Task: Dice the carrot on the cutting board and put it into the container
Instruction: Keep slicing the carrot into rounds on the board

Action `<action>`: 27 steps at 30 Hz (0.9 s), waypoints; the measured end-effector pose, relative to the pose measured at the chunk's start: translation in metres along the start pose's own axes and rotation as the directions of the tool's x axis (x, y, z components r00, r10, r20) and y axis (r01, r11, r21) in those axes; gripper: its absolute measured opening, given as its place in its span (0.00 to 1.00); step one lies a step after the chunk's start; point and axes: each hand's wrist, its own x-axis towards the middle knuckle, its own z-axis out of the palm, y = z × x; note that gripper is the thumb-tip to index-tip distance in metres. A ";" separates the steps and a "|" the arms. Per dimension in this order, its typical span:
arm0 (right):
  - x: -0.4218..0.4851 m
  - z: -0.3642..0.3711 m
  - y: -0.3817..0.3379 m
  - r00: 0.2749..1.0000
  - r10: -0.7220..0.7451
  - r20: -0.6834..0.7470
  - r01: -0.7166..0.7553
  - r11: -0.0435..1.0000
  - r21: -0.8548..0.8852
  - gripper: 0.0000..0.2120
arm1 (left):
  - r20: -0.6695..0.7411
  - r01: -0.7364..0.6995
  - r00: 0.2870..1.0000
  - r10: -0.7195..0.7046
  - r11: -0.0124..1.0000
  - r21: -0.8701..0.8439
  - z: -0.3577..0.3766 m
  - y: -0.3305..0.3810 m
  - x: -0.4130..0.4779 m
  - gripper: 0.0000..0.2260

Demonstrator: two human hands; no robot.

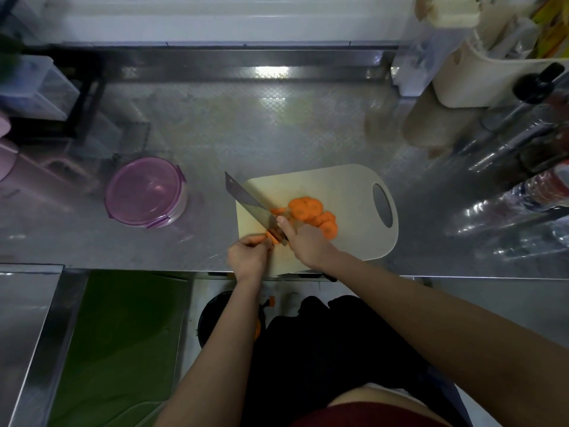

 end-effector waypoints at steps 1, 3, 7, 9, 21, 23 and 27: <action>-0.001 0.001 0.001 1.000 -0.004 -0.027 0.004 1.000 0.015 0.26 | 0.003 0.010 1.000 -0.010 1.000 -0.006 0.000 0.001 0.001 0.07; -0.005 0.002 0.000 0.997 -0.045 -0.058 0.048 0.998 0.044 0.24 | 0.019 0.049 0.999 -0.048 0.998 -0.032 0.000 0.001 0.003 0.11; -0.018 0.001 0.002 0.987 -0.126 -0.101 0.139 0.981 0.137 0.19 | 0.041 0.083 0.996 -0.081 0.994 -0.068 0.000 0.002 0.002 0.11; -0.019 0.002 0.003 0.985 -0.128 -0.119 0.146 0.977 0.156 0.17 | 0.038 0.088 0.996 -0.085 0.993 -0.084 0.000 0.002 0.002 0.11; -0.025 0.005 0.012 0.975 -0.168 -0.147 0.190 0.971 0.148 0.11 | 0.032 0.098 0.995 -0.096 0.992 -0.082 0.000 0.004 0.002 0.14; -0.023 0.008 0.012 0.974 -0.164 -0.155 0.183 0.976 0.120 0.17 | 0.022 0.099 0.995 -0.097 0.994 -0.054 -0.001 0.007 -0.001 0.13; -0.018 0.012 0.011 0.984 -0.098 -0.151 0.110 0.991 0.073 0.21 | 0.003 0.077 0.997 -0.077 0.997 0.002 -0.003 0.013 -0.007 0.05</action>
